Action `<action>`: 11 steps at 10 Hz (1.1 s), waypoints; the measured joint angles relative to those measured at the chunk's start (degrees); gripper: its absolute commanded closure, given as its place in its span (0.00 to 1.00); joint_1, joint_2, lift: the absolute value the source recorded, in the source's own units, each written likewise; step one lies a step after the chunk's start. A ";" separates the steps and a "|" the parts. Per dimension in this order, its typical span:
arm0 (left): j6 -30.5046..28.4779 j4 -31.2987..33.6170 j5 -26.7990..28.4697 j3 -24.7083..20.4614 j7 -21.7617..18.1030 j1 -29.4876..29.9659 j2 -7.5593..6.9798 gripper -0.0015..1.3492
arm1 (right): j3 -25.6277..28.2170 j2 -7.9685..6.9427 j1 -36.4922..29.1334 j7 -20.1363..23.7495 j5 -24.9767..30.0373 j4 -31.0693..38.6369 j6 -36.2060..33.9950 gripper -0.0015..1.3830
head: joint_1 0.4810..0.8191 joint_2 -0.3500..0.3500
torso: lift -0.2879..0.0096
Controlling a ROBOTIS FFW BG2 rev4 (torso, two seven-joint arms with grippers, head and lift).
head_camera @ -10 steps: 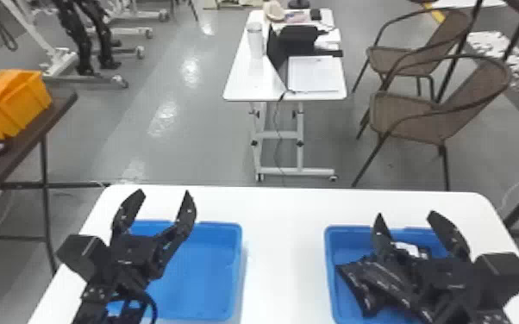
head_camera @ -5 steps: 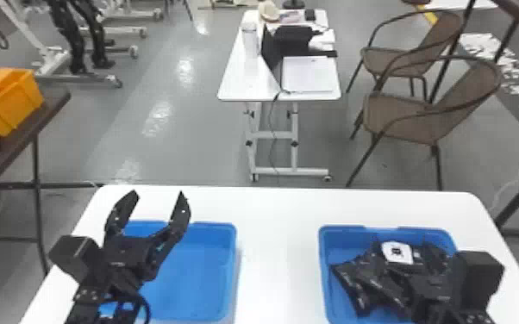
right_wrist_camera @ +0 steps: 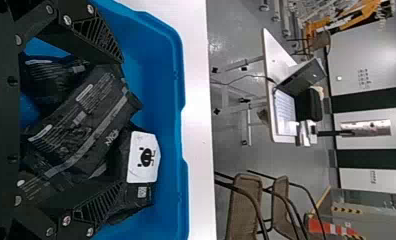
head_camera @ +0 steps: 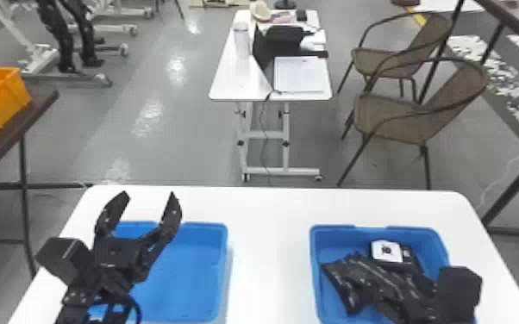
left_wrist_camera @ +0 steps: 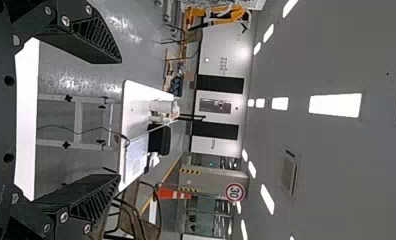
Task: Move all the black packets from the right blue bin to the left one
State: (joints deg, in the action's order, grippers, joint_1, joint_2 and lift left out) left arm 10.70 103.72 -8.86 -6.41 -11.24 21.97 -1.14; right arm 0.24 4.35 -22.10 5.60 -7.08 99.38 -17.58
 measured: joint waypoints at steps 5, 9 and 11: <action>0.22 -0.12 -0.12 0.00 -0.01 0.09 0.00 0.16 | 0.13 0.70 2.52 2.41 3.64 -4.98 -4.66 0.14 | 0.63 0.56 | 0.97; -0.04 -0.32 -0.99 -0.03 -0.01 0.10 0.16 0.16 | 0.28 0.46 5.33 3.29 5.53 -9.14 -4.74 0.41 | 0.63 0.55 | 0.97; -0.57 -0.31 -1.29 -0.12 0.00 0.16 0.24 0.16 | 0.98 0.47 7.13 5.22 5.99 -12.19 -4.61 0.77 | 0.63 0.55 | 0.97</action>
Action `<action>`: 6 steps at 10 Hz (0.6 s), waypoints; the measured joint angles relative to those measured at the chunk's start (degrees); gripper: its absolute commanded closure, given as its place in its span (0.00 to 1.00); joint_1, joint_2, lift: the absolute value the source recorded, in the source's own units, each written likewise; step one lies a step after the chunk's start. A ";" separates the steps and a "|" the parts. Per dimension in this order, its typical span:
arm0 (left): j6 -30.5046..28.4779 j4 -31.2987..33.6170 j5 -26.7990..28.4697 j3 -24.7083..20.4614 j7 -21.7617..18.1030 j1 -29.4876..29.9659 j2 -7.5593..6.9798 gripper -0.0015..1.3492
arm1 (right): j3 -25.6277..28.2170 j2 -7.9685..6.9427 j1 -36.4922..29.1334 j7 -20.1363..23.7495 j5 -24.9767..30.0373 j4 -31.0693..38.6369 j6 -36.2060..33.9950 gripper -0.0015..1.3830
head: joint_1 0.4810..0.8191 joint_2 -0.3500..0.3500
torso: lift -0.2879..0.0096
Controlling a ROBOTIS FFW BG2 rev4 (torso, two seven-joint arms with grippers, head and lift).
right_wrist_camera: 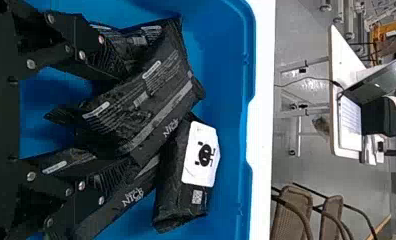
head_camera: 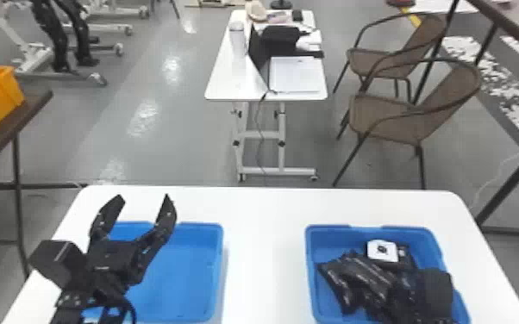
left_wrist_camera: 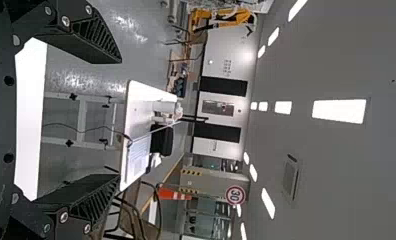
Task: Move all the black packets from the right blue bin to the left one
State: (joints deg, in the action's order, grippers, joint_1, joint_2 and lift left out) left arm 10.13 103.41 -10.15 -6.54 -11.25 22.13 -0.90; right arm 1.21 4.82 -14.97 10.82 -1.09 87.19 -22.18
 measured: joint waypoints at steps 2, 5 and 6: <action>-0.29 0.03 -0.36 0.02 0.00 0.00 -0.08 0.16 | 0.64 -0.15 0.49 0.54 -0.26 -1.03 0.36 0.82 | 0.63 0.54 | 0.97; -0.52 0.04 -0.82 -0.09 0.02 0.01 0.14 0.16 | 1.48 -1.00 -1.92 0.50 -2.63 2.58 2.56 0.82 | 0.63 0.55 | 0.97; -0.08 0.24 -0.16 -0.19 0.31 0.07 0.49 0.16 | 1.93 -1.08 -4.15 0.12 -2.71 6.82 2.67 0.82 | 0.63 0.55 | 0.97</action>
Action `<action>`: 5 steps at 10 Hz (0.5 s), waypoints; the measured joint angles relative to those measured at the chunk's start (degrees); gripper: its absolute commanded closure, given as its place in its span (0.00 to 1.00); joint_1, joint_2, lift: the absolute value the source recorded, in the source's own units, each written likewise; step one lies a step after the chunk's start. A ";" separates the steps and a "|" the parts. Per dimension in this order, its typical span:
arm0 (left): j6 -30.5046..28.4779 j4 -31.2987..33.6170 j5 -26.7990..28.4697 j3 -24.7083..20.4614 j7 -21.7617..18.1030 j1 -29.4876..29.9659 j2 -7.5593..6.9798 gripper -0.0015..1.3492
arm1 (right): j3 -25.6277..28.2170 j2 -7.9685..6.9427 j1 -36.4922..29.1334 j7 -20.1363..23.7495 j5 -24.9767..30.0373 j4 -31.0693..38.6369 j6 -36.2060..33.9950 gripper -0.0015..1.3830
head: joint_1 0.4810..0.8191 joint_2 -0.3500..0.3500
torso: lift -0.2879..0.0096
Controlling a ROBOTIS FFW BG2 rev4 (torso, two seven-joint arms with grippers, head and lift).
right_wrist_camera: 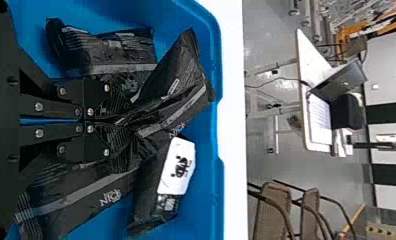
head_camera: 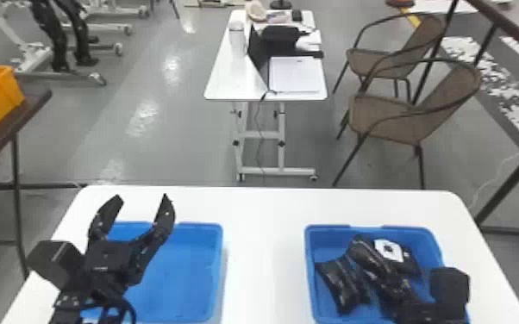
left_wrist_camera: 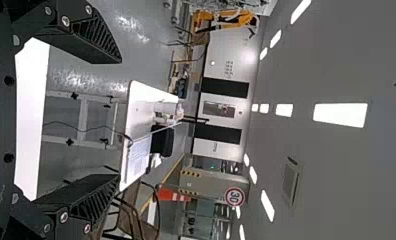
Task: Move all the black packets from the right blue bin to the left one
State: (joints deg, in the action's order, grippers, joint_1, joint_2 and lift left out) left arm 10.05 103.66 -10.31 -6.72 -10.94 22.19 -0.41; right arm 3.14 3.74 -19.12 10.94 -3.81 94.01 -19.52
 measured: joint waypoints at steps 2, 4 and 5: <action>0.00 0.45 0.26 -0.44 0.13 0.07 0.31 0.16 | 0.33 0.02 -3.89 -0.79 2.15 9.14 0.73 0.82 | 0.63 0.54 | 0.97; -6.76 2.88 -2.73 -1.42 0.13 -0.15 0.32 0.16 | -3.02 2.04 -2.01 -0.47 5.80 13.96 2.65 0.82 | 0.63 0.59 | 0.97; -11.26 4.47 -4.55 -1.67 0.13 -0.39 0.32 0.16 | -5.97 3.55 1.46 -0.17 6.70 13.08 3.58 0.82 | 0.63 0.61 | 0.97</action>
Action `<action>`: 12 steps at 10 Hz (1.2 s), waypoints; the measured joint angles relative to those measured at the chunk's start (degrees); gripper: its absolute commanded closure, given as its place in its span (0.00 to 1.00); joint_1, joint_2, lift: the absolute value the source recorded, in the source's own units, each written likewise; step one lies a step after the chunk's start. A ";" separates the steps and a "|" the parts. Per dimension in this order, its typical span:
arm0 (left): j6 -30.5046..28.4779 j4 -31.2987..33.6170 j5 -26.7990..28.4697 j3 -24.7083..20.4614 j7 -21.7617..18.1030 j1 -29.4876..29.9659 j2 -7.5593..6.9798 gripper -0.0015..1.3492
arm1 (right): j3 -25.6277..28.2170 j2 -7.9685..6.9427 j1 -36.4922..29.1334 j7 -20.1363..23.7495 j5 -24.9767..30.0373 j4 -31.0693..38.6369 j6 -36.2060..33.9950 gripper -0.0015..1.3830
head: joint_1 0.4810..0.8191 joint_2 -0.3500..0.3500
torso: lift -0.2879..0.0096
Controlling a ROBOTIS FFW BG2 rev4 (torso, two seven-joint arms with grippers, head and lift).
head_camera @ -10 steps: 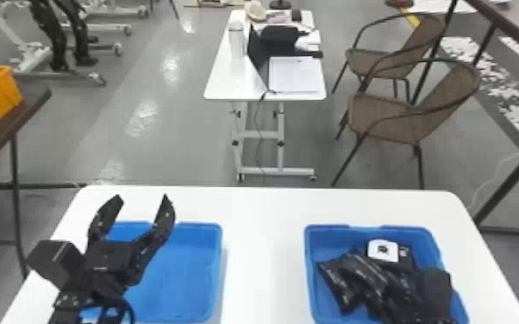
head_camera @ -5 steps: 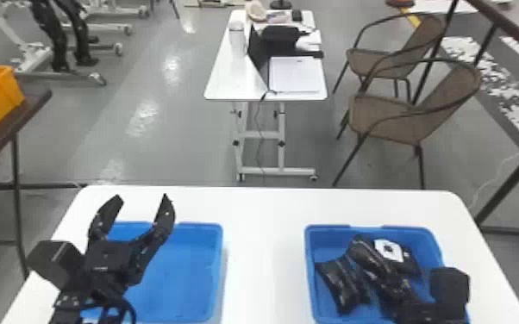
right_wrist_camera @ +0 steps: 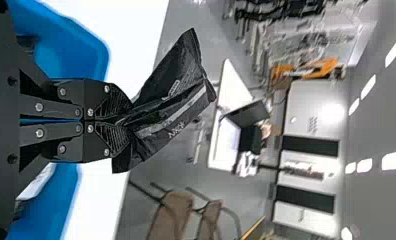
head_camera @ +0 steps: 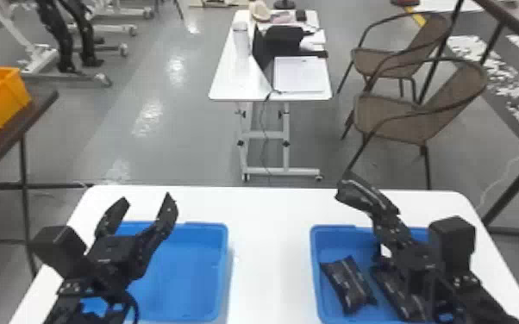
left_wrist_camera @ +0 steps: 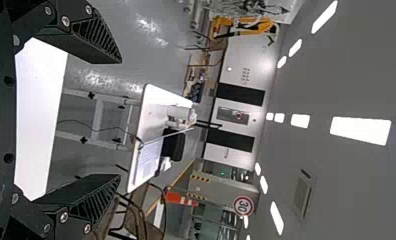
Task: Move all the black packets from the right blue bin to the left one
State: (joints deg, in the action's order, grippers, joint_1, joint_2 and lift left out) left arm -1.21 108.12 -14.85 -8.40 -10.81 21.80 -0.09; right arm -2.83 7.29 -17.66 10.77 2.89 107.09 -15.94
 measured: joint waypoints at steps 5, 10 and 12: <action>-12.94 1.29 -21.98 2.61 -1.54 -4.31 -2.57 0.16 | -14.70 2.64 20.63 7.30 -1.46 -17.80 5.34 0.82 | 0.63 0.71 | 0.97; -13.49 -0.16 -24.83 3.15 -2.99 -6.20 -2.73 0.16 | -26.09 2.15 31.06 14.93 -5.91 -21.77 1.03 0.82 | 0.63 0.86 | 0.97; -12.87 -0.89 -24.83 3.61 -2.99 -6.64 -2.72 0.16 | -28.89 2.52 32.94 15.59 -7.30 -21.79 0.83 0.82 | 0.63 0.89 | 0.97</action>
State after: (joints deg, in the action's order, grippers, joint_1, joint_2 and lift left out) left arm -14.08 107.23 -39.68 -4.79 -13.80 15.16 -2.81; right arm -31.72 9.81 15.28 26.35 -4.41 85.30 -15.12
